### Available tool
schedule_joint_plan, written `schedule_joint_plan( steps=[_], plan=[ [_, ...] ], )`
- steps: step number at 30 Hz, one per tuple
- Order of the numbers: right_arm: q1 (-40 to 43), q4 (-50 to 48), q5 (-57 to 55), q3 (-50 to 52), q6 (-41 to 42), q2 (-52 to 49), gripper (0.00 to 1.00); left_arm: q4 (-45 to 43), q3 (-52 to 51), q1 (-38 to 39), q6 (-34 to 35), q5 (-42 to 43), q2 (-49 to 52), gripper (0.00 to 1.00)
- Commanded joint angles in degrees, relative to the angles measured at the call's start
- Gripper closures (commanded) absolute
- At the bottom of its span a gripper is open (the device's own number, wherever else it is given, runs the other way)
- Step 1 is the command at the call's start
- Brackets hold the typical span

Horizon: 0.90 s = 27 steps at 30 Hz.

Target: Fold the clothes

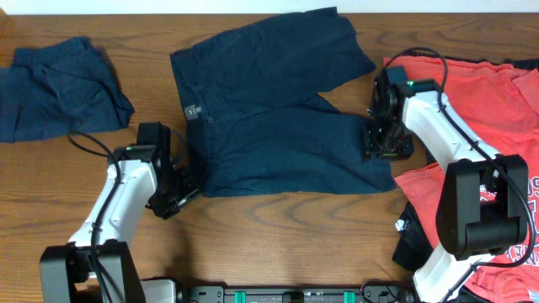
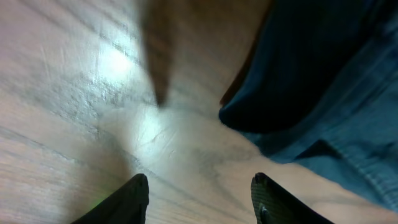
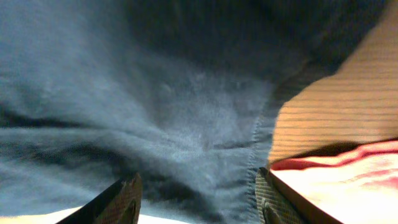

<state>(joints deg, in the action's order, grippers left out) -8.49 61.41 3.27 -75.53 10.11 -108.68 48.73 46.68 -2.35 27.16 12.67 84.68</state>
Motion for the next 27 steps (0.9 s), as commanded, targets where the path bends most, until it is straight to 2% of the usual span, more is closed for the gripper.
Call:
schedule_joint_plan(
  steps=[1,7,14,19,22,27],
  plan=[
    [-1.1,-2.1,1.5,3.8,3.0,2.8,0.43,-1.6,-2.0,0.2,0.3,0.7,-0.9,0.41],
    [-3.3,-8.5,1.4,10.9,7.7,6.2,0.43,-4.2,-2.6,0.2,0.3,0.8,-0.8,0.39],
    [-4.7,-14.2,-2.9,18.1,18.5,12.4,0.42,-6.2,-2.6,0.2,0.3,0.9,-0.8,0.36],
    [-4.5,-8.6,-12.7,19.2,29.8,17.1,0.42,-6.2,-2.6,1.0,0.6,1.9,-0.8,0.36],
    [-4.5,-6.5,-13.7,19.2,32.2,21.5,0.42,-6.4,-2.6,2.2,1.6,1.9,-0.8,0.36],
    [-4.7,-4.0,-14.8,19.6,43.5,29.0,0.41,-9.4,-2.6,4.3,2.7,1.8,-0.8,0.36]
  ],
)
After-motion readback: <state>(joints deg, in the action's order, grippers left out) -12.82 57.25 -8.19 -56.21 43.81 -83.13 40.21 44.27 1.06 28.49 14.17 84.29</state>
